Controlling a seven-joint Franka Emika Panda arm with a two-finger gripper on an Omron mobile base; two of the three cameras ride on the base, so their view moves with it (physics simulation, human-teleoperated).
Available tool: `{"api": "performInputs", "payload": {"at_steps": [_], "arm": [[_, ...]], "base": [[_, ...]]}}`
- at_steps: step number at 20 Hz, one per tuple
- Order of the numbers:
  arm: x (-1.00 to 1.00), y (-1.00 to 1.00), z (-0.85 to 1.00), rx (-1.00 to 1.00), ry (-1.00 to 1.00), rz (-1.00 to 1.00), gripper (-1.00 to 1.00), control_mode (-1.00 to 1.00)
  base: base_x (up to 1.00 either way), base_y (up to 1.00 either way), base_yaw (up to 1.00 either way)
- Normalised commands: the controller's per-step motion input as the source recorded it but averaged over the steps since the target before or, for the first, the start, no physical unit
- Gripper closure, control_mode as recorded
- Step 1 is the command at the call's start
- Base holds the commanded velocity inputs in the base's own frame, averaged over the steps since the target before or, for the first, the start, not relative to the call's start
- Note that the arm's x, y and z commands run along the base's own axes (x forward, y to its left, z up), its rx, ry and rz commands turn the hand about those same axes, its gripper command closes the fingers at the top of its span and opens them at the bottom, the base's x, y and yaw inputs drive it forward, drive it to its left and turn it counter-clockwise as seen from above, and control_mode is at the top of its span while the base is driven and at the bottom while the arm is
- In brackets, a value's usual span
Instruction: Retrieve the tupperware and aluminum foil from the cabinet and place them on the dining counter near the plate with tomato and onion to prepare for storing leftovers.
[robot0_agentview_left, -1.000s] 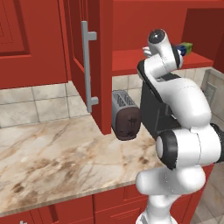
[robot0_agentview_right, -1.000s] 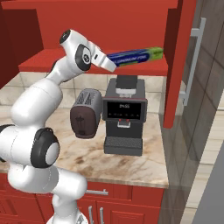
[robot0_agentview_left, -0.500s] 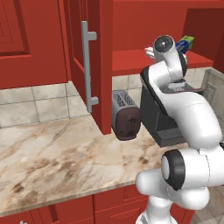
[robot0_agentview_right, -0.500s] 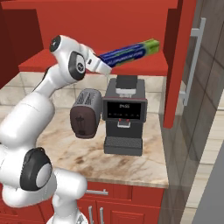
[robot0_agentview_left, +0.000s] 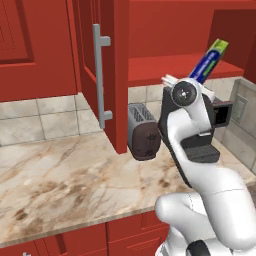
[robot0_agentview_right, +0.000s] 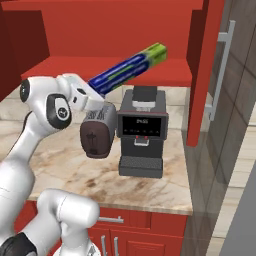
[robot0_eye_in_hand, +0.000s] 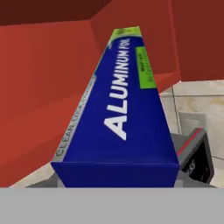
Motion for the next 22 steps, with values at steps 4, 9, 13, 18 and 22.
{"api": "performInputs", "payload": {"at_steps": [4,9,13,18,22], "arm": [[-1.0,0.18,0.03,0.02,0.15,-0.21,1.0,-1.0],[-1.0,0.2,-0.01,0.07,0.29,-0.24,1.0,-1.0],[-0.84,0.2,-0.33,0.11,0.39,-0.13,1.0,-1.0],[-0.5,0.02,-0.64,0.18,0.39,0.04,1.0,-1.0],[-0.34,0.0,-0.76,0.23,0.29,0.24,1.0,-1.0]], "base": [[0.0,0.0,0.0],[0.0,0.0,0.0],[0.0,0.0,0.0],[0.0,0.0,0.0],[0.0,0.0,0.0]]}}
